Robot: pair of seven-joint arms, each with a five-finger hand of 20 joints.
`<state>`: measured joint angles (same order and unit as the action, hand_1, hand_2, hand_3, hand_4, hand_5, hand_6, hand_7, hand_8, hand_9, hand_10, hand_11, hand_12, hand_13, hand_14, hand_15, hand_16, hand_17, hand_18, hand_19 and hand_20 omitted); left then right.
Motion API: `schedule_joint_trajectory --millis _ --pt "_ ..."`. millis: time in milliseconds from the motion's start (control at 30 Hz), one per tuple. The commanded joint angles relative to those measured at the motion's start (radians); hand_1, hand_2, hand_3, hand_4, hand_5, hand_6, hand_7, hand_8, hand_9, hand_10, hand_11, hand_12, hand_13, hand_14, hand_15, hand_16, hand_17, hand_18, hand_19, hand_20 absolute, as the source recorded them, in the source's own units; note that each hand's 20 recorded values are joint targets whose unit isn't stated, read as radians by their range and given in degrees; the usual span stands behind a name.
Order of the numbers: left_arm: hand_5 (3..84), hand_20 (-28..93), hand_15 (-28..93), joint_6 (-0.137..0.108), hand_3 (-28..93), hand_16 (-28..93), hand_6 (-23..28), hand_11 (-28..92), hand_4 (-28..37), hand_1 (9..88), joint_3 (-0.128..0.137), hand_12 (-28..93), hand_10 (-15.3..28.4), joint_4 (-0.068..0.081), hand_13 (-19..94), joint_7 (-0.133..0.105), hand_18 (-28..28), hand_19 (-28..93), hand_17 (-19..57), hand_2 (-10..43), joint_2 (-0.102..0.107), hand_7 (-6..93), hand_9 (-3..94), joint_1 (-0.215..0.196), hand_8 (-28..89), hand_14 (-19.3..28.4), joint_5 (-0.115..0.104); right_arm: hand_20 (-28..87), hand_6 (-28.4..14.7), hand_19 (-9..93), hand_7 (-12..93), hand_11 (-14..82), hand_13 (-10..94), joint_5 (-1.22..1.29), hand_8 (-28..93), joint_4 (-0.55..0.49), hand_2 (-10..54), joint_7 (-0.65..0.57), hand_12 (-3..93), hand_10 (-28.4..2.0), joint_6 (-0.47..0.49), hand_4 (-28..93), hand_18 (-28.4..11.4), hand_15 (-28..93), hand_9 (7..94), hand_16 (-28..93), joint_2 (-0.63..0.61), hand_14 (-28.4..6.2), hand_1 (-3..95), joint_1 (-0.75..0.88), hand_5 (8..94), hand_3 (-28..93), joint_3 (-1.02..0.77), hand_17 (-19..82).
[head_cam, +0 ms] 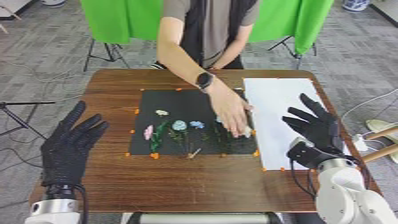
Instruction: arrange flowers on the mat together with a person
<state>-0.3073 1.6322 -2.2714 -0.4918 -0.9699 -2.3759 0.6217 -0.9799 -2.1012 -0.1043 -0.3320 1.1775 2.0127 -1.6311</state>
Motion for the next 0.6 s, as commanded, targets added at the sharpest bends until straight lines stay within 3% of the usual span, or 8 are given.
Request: schedule_joint_trajectory --millis 33,200,233,267,367,600 --pt "33.4 -2 48 0.001 77 -9 6.5 23 -28.3 19.2 -0.006 11 20.3 0.004 27 -0.003 26.9 61 -6.4 6.5 -0.003 10.2 35.7 -0.007 -9 27.2 -0.001 17 0.9 42 12 11.8 37 -0.004 -13 -0.008 6.1 0.013 12.1 -17.8 -0.019 -28 -19.3 35 45.0 12 -0.001 -20.3 15.4 -0.003 37.2 83 0.000 1" --pt "33.4 -3 48 -0.003 76 -9 6.5 23 -28.3 19.3 -0.005 11 20.4 0.004 27 -0.011 26.9 61 -6.4 6.5 0.002 10.1 35.7 -0.012 -9 27.2 -0.008 17 0.9 42 12 11.8 37 0.006 -13 -0.002 6.1 0.023 12.2 -17.8 -0.032 -28 -19.3 35 45.0 12 -0.006 -20.2 15.4 -0.015 37.2 83 0.002 1" --pt "33.4 -3 48 -0.002 77 -9 6.5 23 -28.3 19.2 -0.003 11 20.4 0.005 27 -0.004 26.9 61 -6.4 6.5 -0.002 10.1 35.7 -0.009 -9 27.2 -0.006 17 0.9 42 12 11.8 37 0.006 -13 -0.003 6.1 0.024 12.2 -17.7 -0.034 -28 -19.3 35 45.0 12 -0.006 -20.3 15.4 -0.014 37.2 83 0.000 1" --pt "33.4 -3 48 -0.005 77 -9 6.5 23 -28.3 19.3 -0.007 11 20.4 0.006 27 -0.016 26.9 61 -6.4 6.6 0.005 10.2 35.7 -0.009 -9 27.2 -0.010 17 0.9 42 12 11.8 37 0.006 -13 -0.001 6.1 0.026 12.2 -17.7 -0.030 -28 -19.3 35 45.0 12 -0.006 -20.3 15.4 -0.018 37.2 83 -0.001 1" --pt "33.4 -3 48 -0.002 76 -9 6.5 23 -28.3 19.3 -0.006 11 20.4 0.006 27 -0.012 26.9 61 -6.4 6.6 0.001 10.2 35.7 -0.005 -9 27.2 -0.009 17 1.0 42 12 11.8 37 0.011 -13 0.012 6.1 0.006 12.1 -17.8 -0.106 -28 -19.3 35 45.0 12 -0.044 -20.3 15.3 -0.092 37.2 83 0.071 1" --pt "33.5 -3 48 -0.005 77 -9 6.6 23 -28.3 19.2 -0.007 11 20.4 0.008 27 -0.019 26.9 61 -6.4 6.5 0.003 10.2 35.7 -0.002 -9 27.3 -0.009 17 1.1 42 12 11.8 37 0.006 -13 0.019 6.2 -0.012 12.2 -17.7 -0.125 -28 -19.3 35 45.0 12 -0.048 -20.2 15.3 -0.130 37.1 83 0.100 1"
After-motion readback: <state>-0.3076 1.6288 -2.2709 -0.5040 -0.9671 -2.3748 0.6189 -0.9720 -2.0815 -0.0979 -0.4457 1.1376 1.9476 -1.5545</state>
